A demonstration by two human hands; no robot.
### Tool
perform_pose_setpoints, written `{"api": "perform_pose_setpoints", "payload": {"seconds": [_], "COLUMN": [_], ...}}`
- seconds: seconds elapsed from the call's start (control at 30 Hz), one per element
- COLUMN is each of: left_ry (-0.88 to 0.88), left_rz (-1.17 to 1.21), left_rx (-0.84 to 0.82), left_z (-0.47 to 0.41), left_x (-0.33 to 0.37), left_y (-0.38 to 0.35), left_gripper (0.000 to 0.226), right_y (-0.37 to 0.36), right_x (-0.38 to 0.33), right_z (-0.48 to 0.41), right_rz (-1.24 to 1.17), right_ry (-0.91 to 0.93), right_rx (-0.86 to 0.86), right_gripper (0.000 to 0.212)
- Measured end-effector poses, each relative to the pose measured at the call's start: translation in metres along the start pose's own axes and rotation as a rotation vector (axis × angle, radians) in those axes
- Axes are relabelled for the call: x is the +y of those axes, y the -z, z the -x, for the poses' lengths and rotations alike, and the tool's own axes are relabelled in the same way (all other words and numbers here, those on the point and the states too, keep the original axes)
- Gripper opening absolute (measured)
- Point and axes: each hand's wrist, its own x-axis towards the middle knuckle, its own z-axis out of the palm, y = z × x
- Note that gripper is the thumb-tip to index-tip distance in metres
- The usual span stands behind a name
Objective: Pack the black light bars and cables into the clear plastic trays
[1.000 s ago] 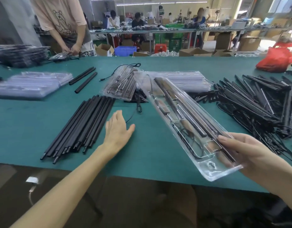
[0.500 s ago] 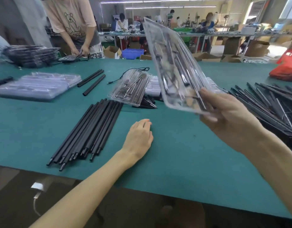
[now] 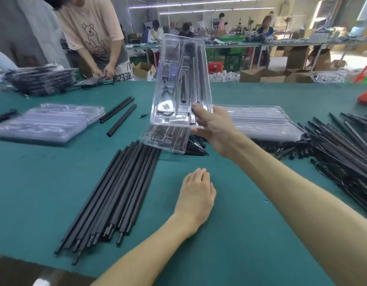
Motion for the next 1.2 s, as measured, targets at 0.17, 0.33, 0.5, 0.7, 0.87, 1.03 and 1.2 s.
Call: {"api": "perform_pose_setpoints", "payload": {"seconds": [0.17, 0.33, 0.5, 0.7, 0.87, 1.03, 1.2], "left_ry": [-0.007, -0.043, -0.067, -0.014, 0.000, 0.022, 0.012], "left_rz": [-0.026, -0.047, -0.022, 0.048, 0.096, 0.098, 0.053], "left_rx": [0.009, 0.017, 0.036, -0.026, 0.003, -0.003, 0.026], "left_z": [-0.002, -0.004, -0.002, -0.004, -0.003, -0.003, -0.007], "left_x": [0.000, -0.001, -0.002, -0.001, 0.001, -0.002, -0.007], "left_y": [0.003, 0.011, 0.011, 0.012, 0.015, 0.012, 0.007], "left_gripper": [0.043, 0.039, 0.040, 0.030, 0.030, 0.035, 0.032], "right_y": [-0.011, -0.019, -0.030, -0.028, -0.020, -0.012, 0.000], "right_x": [0.053, 0.109, 0.111, 0.109, 0.109, 0.109, 0.100], "right_z": [-0.042, -0.057, -0.067, -0.058, -0.052, -0.044, -0.032], "right_rz": [-0.064, -0.013, -0.040, 0.697, 0.927, 0.978, 0.937], "right_ry": [-0.141, -0.258, -0.206, -0.014, 0.094, 0.111, 0.152], "right_rx": [0.013, 0.067, 0.043, 0.017, 0.081, 0.085, 0.058], "right_gripper": [0.031, 0.023, 0.057, 0.036, 0.037, 0.044, 0.046]}}
